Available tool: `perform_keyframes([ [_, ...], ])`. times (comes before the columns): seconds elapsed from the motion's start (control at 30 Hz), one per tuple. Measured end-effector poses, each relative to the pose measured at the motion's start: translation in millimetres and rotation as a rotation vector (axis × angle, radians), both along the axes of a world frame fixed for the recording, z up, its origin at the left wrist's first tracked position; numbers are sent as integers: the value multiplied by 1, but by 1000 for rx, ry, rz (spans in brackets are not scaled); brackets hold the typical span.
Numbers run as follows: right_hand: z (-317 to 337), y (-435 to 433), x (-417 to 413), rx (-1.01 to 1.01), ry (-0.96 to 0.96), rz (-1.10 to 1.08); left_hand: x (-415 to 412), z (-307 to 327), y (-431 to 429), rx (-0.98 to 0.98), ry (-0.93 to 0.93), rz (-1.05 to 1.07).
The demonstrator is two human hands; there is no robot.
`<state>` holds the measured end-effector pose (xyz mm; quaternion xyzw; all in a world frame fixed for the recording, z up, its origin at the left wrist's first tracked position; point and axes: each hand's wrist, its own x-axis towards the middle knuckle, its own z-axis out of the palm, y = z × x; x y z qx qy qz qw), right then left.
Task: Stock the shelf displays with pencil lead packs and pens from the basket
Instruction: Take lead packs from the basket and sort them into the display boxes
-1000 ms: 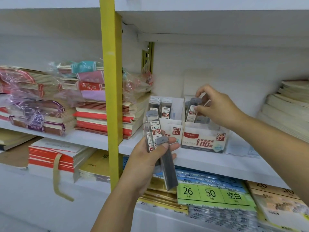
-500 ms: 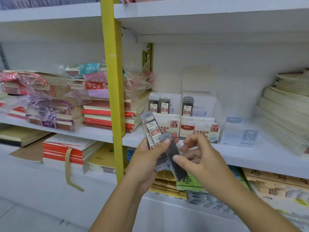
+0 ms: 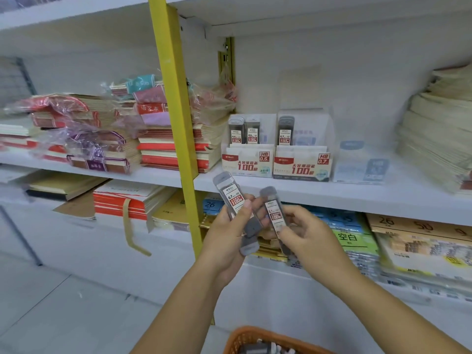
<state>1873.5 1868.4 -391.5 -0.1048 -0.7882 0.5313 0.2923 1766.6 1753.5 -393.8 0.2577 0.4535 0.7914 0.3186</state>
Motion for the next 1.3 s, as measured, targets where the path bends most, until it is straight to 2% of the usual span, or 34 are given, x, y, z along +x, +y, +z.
perform_keyframes([
  [0.07,0,4,3,-194,-40,37,-1,-4,-1,16,-13,-10],
  [0.1,0,5,5,-223,-68,51,-2,-5,-1,27,-17,-17],
  [0.3,0,12,8,-272,-75,63,-4,-6,3,45,-43,-16],
  [0.47,15,9,4,-186,1,-30,-6,-6,6,-78,40,31],
  [0.67,114,51,-3,288,261,-262,-26,-2,20,-185,127,22],
  [0.77,160,87,-21,494,273,-380,-28,-2,30,-172,113,9],
  [0.93,166,134,-62,766,-37,-469,-30,-3,44,-181,151,32],
  [1.07,160,147,-79,774,-191,-379,-35,-1,47,-160,157,37],
  [1.17,159,153,-87,871,-305,-393,-35,1,48,-152,166,42],
  [1.3,158,152,-89,1176,-387,-543,-34,2,44,-169,199,36],
])
